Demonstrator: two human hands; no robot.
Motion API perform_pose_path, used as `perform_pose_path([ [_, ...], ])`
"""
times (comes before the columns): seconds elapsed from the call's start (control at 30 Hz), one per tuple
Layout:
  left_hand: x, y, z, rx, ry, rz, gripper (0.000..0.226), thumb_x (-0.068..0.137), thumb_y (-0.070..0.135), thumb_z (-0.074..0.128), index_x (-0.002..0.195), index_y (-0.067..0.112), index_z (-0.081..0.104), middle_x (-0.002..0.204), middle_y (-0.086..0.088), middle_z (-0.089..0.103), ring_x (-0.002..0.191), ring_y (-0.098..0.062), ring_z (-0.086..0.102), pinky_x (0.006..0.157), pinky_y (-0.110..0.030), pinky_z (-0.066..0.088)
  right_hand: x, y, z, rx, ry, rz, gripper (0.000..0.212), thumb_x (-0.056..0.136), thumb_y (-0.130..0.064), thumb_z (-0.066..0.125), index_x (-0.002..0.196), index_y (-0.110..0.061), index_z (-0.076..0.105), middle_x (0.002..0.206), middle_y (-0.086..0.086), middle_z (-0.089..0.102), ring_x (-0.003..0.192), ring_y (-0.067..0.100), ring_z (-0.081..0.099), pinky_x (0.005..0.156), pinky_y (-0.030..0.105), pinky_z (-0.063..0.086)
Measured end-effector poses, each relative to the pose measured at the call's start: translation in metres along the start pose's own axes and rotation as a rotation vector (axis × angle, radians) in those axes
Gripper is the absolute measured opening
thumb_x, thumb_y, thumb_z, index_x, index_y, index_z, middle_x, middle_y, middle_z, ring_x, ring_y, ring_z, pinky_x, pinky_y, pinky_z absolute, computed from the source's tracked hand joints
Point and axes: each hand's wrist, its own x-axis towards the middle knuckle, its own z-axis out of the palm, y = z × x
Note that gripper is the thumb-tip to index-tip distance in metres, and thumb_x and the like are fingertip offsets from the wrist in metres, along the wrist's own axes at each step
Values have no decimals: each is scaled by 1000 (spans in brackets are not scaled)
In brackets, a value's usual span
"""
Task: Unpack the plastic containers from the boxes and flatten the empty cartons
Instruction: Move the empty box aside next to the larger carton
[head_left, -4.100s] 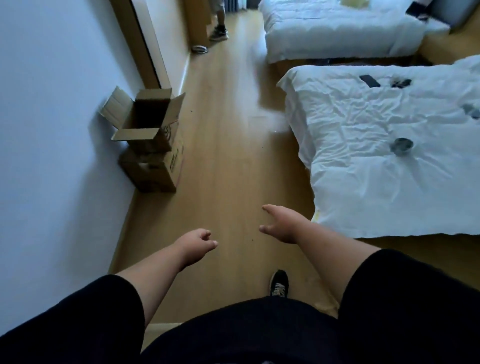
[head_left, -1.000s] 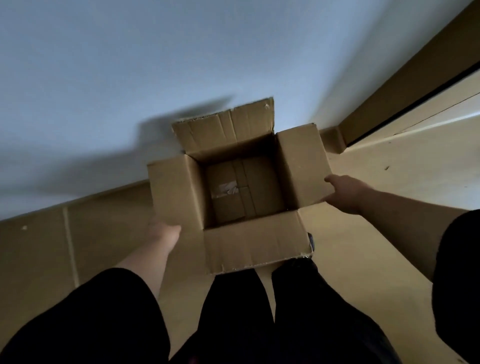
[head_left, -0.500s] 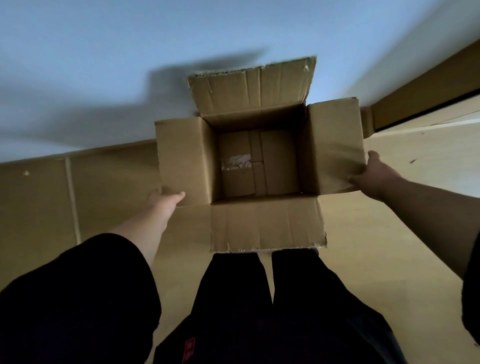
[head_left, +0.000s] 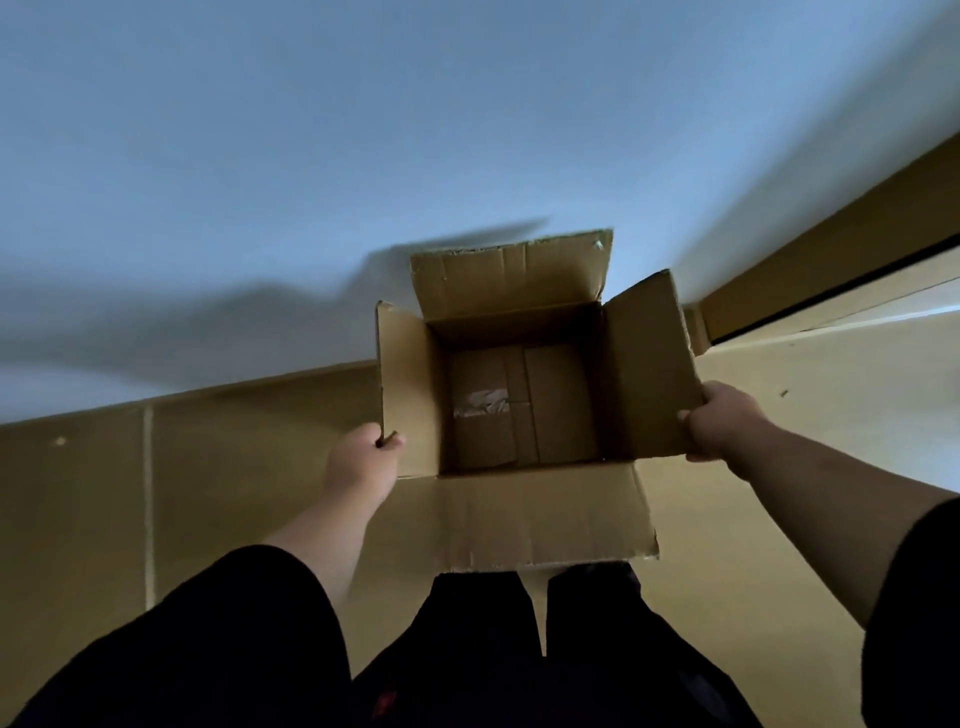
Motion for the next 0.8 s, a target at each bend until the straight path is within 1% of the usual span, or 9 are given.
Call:
perform_pose_path([
  [0.1,-4,7,-14,48,36,65,38,97,40,52,79,6,53,71,-8,54,61,-25,52,55,-31,35,-14,2,-14,50,4,-9,16,97,-8,55,110,-17,58,97,11,63,82,28,64,65,41,60],
  [0.23,-14,21,-26,10,64,159,39,97,37,52,73,6,50,69,-8,52,60,-25,50,55,-33,34,-28,8,-30,84,45,-2,12,97,-8,55,107,-15,59,92,12,64,78,29,67,62,41,61],
  [0.33,-23,34,-32,-25,77,230,38,97,34,52,70,9,46,66,-8,49,60,-25,48,55,-33,31,-37,15,-38,104,69,-10,11,97,-10,56,106,-16,59,94,12,65,80,30,68,71,46,62],
  [0.4,-30,41,-35,-8,94,272,38,97,35,52,71,9,48,67,-10,52,62,-27,51,55,-33,33,-44,19,-43,120,79,-21,11,97,-12,56,105,-18,59,95,11,65,80,29,69,74,47,62],
  [0.47,-35,49,-36,-7,88,297,36,97,38,51,77,7,55,72,-13,58,66,-30,56,55,-33,38,-49,22,-53,132,96,-33,11,97,-13,56,106,-19,59,96,11,65,80,29,69,72,45,63],
  [0.57,-44,69,-34,-14,66,360,37,96,36,53,77,4,54,70,-15,55,66,-31,55,56,-32,35,-59,32,-77,139,143,-30,11,98,-13,56,107,-17,60,95,11,65,78,29,69,63,38,61],
  [0.6,-47,78,-32,-14,52,394,38,96,36,53,76,4,54,69,-15,54,66,-33,55,56,-32,35,-63,38,-87,146,162,-21,10,98,-13,56,107,-16,60,94,11,65,77,29,69,63,38,61],
  [0.7,-60,110,-19,-14,-24,463,37,97,37,53,78,5,56,68,-13,54,63,-29,55,57,-31,37,-74,64,-113,180,229,23,8,98,-12,56,104,-13,61,92,14,65,76,31,68,66,42,62],
  [0.8,-76,145,2,15,-93,535,39,95,38,56,73,6,53,67,-10,55,64,-27,55,58,-31,36,-84,103,-137,217,305,90,8,97,-13,56,103,-13,62,92,14,64,76,31,68,65,44,63],
])
